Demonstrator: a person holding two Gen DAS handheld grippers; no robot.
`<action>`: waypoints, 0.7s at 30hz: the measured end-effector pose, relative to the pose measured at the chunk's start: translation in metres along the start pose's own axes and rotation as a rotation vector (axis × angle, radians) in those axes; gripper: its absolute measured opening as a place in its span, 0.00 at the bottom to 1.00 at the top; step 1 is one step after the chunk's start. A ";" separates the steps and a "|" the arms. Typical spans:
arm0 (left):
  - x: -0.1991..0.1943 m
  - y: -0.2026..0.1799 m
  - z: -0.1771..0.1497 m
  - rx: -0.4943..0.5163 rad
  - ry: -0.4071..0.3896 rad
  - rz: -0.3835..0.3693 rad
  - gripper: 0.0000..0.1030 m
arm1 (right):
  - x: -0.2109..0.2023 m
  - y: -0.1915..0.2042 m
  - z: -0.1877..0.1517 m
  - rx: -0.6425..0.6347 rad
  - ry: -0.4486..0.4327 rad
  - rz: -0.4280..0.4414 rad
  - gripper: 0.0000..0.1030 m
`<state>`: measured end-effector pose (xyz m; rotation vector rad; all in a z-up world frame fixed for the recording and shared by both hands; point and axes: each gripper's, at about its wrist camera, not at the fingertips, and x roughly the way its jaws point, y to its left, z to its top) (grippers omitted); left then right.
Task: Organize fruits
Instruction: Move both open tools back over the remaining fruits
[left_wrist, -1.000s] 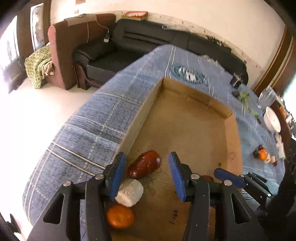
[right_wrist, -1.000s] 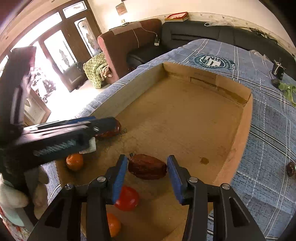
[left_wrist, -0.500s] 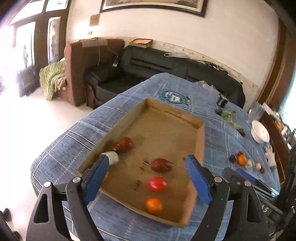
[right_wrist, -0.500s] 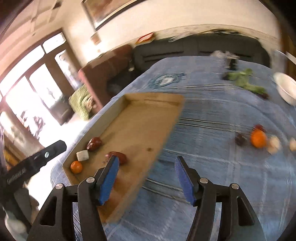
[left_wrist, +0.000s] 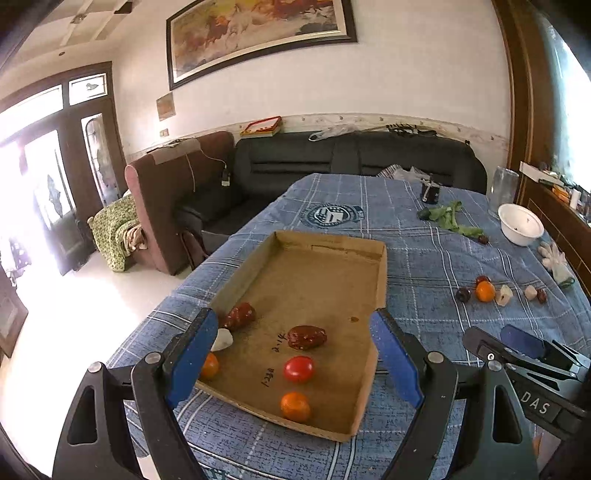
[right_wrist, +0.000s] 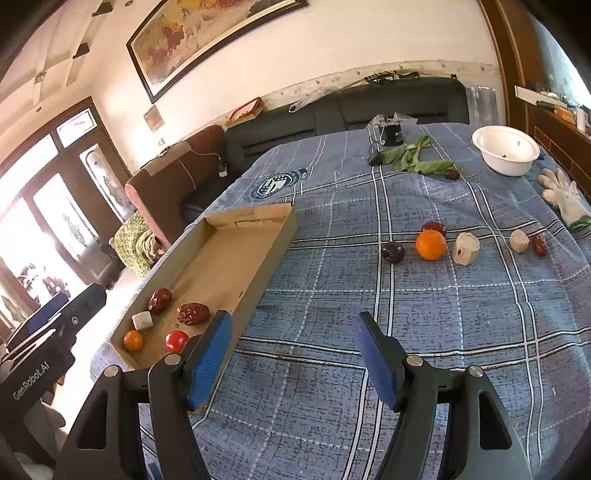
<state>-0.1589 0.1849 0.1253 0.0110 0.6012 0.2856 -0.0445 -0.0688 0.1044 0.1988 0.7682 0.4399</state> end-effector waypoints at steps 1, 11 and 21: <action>0.000 0.000 -0.001 -0.001 0.004 -0.004 0.82 | 0.000 0.000 -0.001 -0.003 -0.001 -0.004 0.72; 0.011 -0.002 -0.003 0.005 0.032 -0.025 0.82 | 0.009 -0.008 -0.006 0.013 0.029 -0.012 0.72; 0.026 -0.003 -0.009 0.001 0.074 -0.045 0.82 | 0.018 -0.015 -0.012 0.031 0.058 -0.032 0.73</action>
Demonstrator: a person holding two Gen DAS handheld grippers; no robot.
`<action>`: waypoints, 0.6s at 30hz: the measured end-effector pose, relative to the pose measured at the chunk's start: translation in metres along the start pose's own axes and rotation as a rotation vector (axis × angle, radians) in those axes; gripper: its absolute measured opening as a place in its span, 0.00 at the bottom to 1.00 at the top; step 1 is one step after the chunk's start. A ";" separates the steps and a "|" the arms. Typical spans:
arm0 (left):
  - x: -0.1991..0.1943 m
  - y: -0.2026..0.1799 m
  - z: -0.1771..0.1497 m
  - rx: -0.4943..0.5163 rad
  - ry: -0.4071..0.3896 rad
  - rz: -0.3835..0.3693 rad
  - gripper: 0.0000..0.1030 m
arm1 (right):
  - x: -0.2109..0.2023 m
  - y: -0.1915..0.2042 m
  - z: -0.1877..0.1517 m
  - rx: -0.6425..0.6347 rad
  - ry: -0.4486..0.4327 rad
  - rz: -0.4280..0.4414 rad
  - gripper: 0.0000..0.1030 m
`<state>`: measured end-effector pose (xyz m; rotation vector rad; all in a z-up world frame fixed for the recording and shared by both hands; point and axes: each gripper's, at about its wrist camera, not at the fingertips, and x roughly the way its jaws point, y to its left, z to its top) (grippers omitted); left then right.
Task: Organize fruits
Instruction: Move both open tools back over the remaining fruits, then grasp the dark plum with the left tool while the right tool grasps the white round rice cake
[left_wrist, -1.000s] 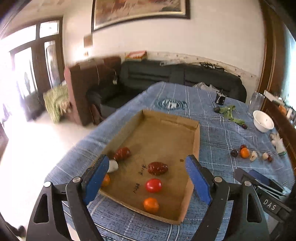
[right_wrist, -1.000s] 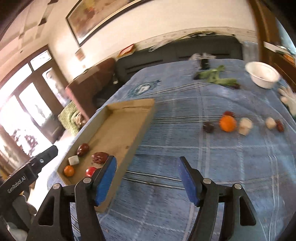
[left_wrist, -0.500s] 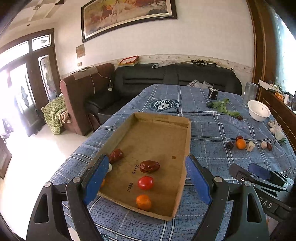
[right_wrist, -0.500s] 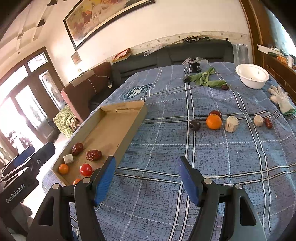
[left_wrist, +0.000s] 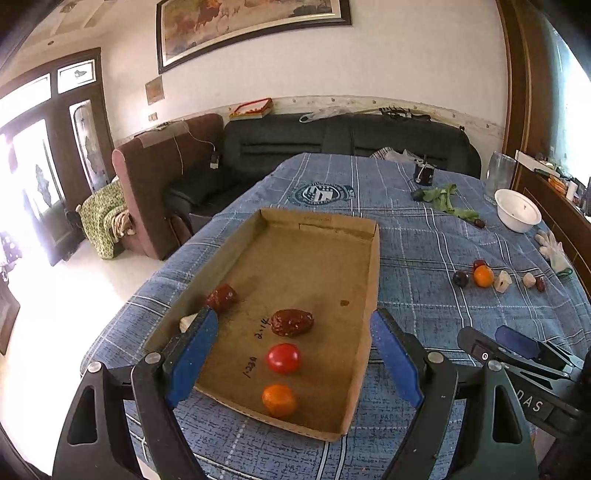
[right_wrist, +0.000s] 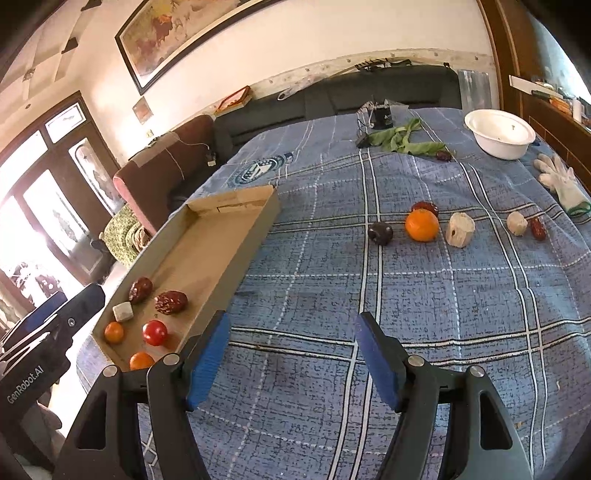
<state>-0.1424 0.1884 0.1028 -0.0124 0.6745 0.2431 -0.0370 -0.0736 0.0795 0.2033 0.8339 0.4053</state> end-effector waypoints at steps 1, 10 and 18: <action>0.001 0.000 -0.001 0.000 0.004 -0.002 0.82 | 0.001 -0.001 0.000 0.003 0.003 -0.001 0.73; 0.010 -0.006 -0.003 0.007 0.039 -0.057 0.82 | -0.005 -0.023 0.003 0.025 0.004 -0.022 0.73; 0.030 -0.025 -0.008 0.020 0.093 -0.139 0.82 | -0.037 -0.106 0.029 0.031 -0.044 -0.269 0.79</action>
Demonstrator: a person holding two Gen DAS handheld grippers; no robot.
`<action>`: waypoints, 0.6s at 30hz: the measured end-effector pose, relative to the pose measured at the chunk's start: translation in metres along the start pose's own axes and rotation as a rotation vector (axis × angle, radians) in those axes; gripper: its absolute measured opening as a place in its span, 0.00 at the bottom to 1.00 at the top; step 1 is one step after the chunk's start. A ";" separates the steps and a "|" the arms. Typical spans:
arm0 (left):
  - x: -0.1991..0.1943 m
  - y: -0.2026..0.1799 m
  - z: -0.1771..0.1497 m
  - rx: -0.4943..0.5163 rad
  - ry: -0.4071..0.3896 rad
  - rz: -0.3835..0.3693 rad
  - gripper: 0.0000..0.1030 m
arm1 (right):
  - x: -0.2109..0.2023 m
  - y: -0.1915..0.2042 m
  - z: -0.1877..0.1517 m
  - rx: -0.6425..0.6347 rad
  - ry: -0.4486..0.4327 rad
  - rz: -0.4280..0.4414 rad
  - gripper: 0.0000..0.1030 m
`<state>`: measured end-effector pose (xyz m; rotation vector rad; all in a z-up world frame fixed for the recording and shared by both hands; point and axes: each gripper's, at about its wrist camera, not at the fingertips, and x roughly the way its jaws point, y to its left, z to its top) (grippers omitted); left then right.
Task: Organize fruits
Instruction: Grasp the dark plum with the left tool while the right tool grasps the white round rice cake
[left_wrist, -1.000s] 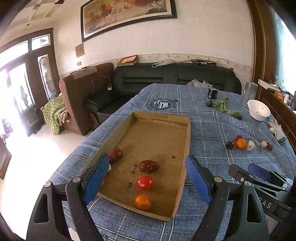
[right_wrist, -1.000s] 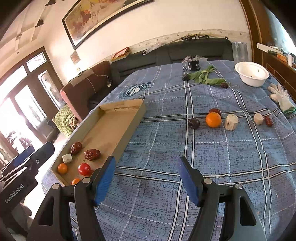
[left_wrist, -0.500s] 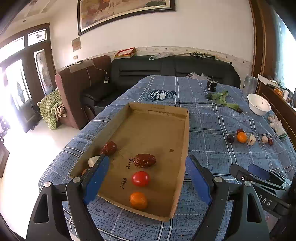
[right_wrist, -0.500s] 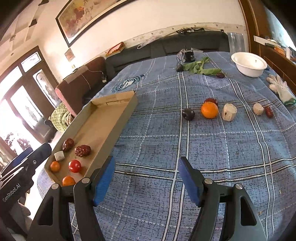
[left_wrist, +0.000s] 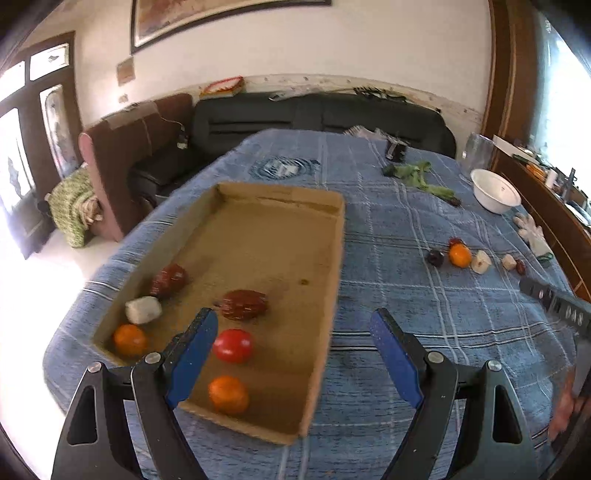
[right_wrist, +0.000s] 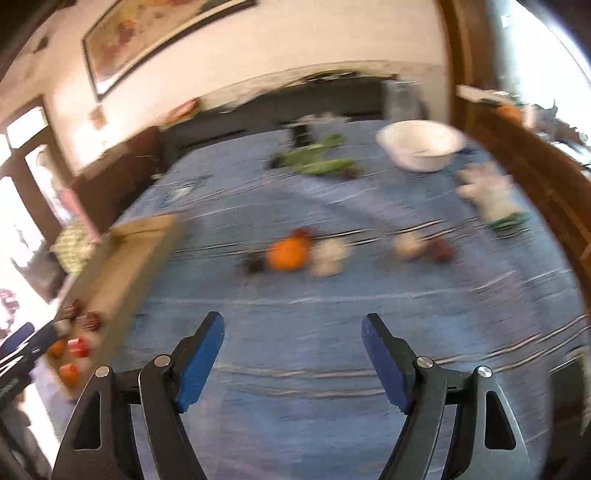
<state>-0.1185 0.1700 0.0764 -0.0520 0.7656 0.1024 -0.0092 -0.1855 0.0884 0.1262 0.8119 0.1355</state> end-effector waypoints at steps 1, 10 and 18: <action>0.003 -0.003 0.000 0.004 0.006 -0.010 0.82 | 0.002 -0.011 0.005 0.014 0.004 -0.016 0.79; 0.038 -0.054 0.011 0.084 0.108 -0.203 0.66 | 0.066 -0.006 0.052 -0.060 0.050 -0.024 0.63; 0.100 -0.104 0.041 0.150 0.146 -0.217 0.61 | 0.105 -0.006 0.048 -0.080 0.114 0.014 0.62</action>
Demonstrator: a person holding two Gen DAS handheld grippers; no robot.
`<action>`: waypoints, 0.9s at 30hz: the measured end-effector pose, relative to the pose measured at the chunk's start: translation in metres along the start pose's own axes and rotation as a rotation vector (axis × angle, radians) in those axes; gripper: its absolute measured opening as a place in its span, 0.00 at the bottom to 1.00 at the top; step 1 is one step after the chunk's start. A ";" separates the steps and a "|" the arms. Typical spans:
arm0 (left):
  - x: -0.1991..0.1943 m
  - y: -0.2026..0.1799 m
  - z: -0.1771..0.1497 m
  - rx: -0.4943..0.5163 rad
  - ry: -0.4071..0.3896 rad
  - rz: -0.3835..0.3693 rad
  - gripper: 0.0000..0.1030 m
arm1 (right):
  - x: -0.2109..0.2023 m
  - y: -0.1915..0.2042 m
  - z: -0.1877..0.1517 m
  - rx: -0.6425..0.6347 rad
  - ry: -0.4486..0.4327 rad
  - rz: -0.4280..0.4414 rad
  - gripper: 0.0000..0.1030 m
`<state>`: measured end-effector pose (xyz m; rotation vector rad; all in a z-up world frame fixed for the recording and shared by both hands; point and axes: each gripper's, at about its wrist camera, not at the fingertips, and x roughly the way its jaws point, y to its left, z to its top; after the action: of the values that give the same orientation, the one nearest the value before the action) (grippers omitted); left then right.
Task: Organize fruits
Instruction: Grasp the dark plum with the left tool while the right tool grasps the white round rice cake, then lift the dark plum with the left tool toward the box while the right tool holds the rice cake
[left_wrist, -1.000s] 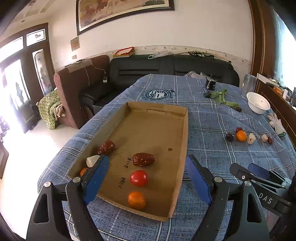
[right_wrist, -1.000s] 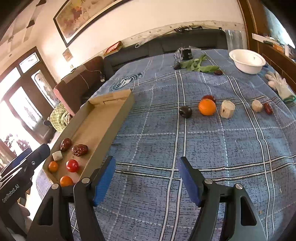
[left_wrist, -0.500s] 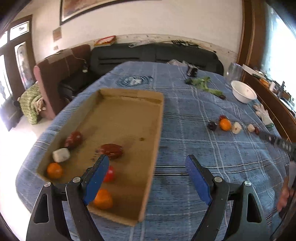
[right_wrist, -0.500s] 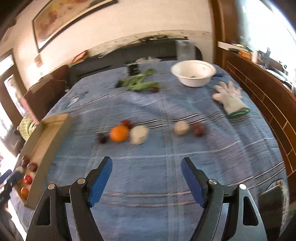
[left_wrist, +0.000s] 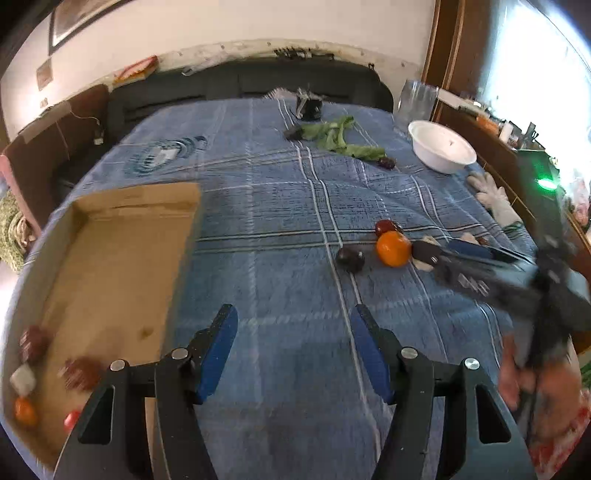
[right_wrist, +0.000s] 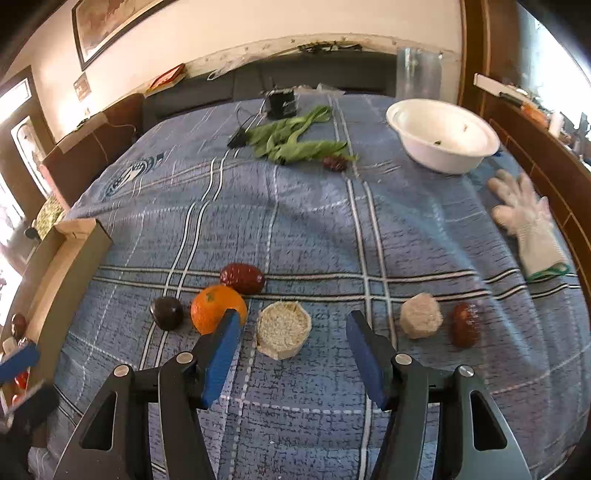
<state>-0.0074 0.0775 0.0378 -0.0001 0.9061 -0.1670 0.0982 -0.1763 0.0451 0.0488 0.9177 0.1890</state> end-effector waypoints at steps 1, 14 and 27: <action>0.014 -0.003 0.007 0.006 0.016 -0.013 0.61 | 0.001 -0.001 0.000 0.001 -0.001 0.006 0.62; 0.080 -0.051 0.034 0.172 0.014 -0.023 0.32 | 0.003 -0.003 -0.007 -0.003 -0.006 0.045 0.33; 0.063 -0.003 0.043 -0.028 -0.042 -0.130 0.21 | 0.003 -0.009 -0.006 0.038 -0.022 0.049 0.32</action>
<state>0.0639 0.0628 0.0152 -0.0881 0.8667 -0.2740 0.0967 -0.1844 0.0377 0.1079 0.8990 0.2164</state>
